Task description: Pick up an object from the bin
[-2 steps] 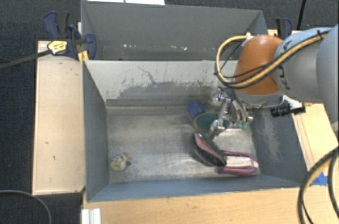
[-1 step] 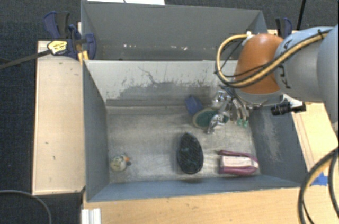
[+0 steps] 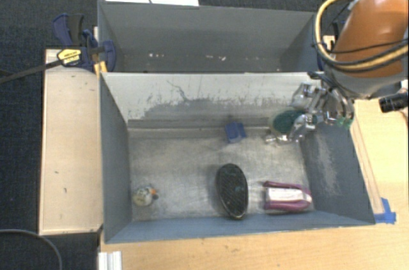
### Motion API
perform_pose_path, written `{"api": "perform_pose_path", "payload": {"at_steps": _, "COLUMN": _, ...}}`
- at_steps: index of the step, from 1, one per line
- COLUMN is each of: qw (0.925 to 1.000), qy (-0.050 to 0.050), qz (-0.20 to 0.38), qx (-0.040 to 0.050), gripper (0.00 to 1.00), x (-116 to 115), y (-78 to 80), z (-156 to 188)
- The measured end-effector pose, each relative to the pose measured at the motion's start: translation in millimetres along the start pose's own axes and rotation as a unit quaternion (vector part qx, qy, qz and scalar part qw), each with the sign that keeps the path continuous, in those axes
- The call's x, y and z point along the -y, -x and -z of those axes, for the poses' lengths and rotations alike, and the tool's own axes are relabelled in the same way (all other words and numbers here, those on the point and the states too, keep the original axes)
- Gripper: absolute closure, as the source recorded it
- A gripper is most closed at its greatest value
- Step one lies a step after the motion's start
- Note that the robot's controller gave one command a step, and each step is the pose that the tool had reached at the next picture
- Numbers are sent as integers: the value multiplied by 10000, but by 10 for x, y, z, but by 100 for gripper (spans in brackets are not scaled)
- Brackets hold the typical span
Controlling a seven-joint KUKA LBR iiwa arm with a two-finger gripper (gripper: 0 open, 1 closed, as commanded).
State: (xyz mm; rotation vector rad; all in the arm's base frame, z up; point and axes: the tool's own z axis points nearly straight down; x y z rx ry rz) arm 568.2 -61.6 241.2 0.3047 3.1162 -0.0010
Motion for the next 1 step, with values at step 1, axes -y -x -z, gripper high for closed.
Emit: {"api": "perform_pose_path", "payload": {"at_steps": 1, "qw": 9979, "qy": 2, "qz": -653, "qx": -21, "gripper": 100, "x": -249, "y": -116, "z": 272}}
